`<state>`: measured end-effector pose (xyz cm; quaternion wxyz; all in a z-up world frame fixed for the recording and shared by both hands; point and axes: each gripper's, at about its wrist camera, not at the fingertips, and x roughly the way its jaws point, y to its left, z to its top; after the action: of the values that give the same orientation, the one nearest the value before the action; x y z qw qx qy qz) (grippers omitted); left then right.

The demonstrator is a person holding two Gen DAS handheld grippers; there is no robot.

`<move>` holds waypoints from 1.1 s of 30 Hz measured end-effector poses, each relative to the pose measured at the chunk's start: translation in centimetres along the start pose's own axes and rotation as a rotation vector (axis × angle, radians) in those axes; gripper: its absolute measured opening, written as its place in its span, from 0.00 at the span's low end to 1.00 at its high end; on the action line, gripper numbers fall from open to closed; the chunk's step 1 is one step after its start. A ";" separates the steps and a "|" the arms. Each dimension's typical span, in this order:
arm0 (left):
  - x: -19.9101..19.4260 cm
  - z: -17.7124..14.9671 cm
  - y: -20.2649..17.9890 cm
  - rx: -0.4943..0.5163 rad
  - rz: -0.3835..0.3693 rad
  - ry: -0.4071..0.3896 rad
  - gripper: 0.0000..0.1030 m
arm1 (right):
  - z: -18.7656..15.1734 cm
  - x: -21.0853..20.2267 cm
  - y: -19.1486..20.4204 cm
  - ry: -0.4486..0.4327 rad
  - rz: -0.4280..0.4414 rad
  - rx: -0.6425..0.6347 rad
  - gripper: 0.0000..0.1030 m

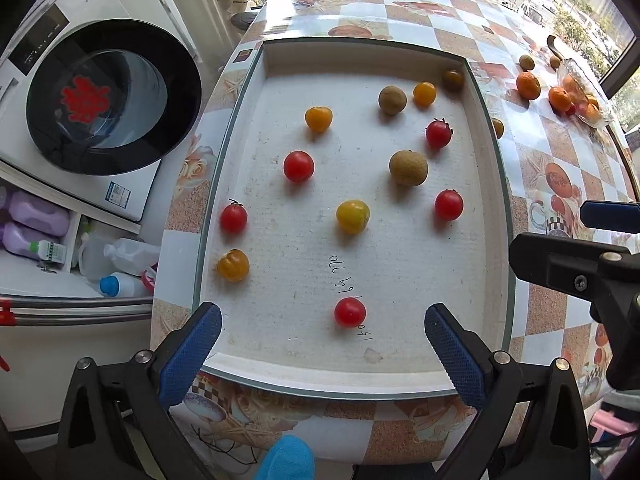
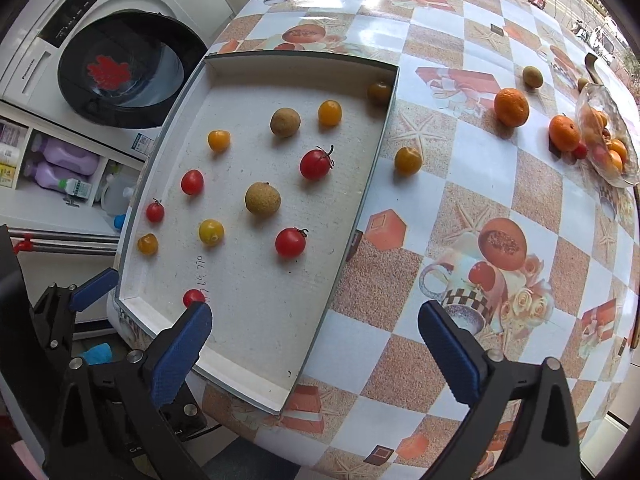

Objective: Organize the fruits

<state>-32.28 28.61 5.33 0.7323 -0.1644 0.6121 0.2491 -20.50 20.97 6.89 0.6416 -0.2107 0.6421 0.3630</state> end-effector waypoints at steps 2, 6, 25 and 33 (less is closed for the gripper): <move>-0.4 0.0 0.3 0.004 0.002 0.013 0.99 | -0.4 -0.5 0.1 0.007 -0.014 -0.001 1.00; -1.3 -0.2 0.2 0.034 0.037 0.042 0.99 | -1.4 -1.4 0.4 0.030 -0.050 -0.015 1.00; -5.6 -1.1 0.5 0.174 0.006 0.060 0.99 | -3.9 -5.5 3.7 0.004 -0.148 -0.159 1.00; -6.3 -1.1 0.6 0.198 -0.011 0.065 0.99 | -3.8 -6.6 3.7 -0.020 -0.177 -0.158 1.00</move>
<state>-34.33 27.44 11.35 0.7261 -0.1025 0.6562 0.1779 -25.24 19.31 13.70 0.6591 -0.3127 0.5839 0.3563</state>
